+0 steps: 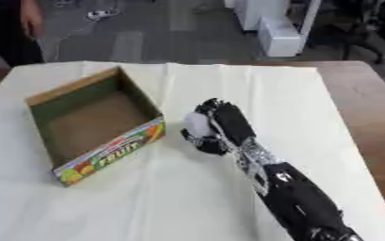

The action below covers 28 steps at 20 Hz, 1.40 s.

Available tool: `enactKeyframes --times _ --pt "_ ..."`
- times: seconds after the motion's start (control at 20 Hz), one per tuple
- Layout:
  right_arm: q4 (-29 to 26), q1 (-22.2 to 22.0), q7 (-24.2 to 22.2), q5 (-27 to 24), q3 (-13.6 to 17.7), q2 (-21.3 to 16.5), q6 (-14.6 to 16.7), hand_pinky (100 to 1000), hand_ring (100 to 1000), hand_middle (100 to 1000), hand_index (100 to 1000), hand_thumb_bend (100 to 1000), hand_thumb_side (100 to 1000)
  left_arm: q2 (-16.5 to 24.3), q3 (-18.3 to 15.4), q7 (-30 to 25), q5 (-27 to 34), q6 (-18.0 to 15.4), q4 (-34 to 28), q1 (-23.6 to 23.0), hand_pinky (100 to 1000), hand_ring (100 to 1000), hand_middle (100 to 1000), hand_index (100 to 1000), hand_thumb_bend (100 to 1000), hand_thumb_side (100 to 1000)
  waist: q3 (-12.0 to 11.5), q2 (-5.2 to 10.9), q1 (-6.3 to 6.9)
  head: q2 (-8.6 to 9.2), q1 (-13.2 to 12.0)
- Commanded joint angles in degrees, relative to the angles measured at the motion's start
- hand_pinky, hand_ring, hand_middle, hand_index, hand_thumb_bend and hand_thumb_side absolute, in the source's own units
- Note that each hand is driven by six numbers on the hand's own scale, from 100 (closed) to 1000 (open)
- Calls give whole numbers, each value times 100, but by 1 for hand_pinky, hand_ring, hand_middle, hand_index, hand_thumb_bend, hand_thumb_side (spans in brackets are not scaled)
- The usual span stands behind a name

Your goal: Pick up objects on the table and place them in the box.

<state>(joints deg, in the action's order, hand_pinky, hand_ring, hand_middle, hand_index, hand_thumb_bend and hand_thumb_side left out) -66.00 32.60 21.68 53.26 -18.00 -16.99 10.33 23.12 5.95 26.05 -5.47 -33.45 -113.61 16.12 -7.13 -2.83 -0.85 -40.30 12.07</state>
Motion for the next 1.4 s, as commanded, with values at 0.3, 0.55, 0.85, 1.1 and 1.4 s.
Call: enactKeyframes --times 0.3,0.55,0.85,1.1,1.4 --pt "-1443 286 -766 -581 -85 -339 -382 100 100 100 100 507 225 93 -14 3 23 4 -98 18 672 642 777 839 219 740 31 116 5 -4 9" --pt "-1924 565 -1043 -808 -172 -369 -517 100 100 100 100 503 225 91 -16 11 16 3 -98 22 674 643 777 839 219 740 29 110 5 14 68" --pt "-1982 874 -1238 -1015 -289 -341 -534 100 100 100 100 506 226 68 11 3 40 -26 -98 92 679 646 777 838 222 738 -33 93 -6 19 138" --pt "-1844 1032 -1298 -1020 -377 -336 -419 100 100 100 100 499 230 10 29 -2 109 -85 -98 253 687 651 777 838 226 735 -142 68 -26 89 136" --pt "-1737 1235 -1286 -1030 -419 -325 -270 100 100 100 100 499 233 -97 44 -20 235 -93 -98 482 694 656 777 840 229 733 -299 11 -72 133 116"
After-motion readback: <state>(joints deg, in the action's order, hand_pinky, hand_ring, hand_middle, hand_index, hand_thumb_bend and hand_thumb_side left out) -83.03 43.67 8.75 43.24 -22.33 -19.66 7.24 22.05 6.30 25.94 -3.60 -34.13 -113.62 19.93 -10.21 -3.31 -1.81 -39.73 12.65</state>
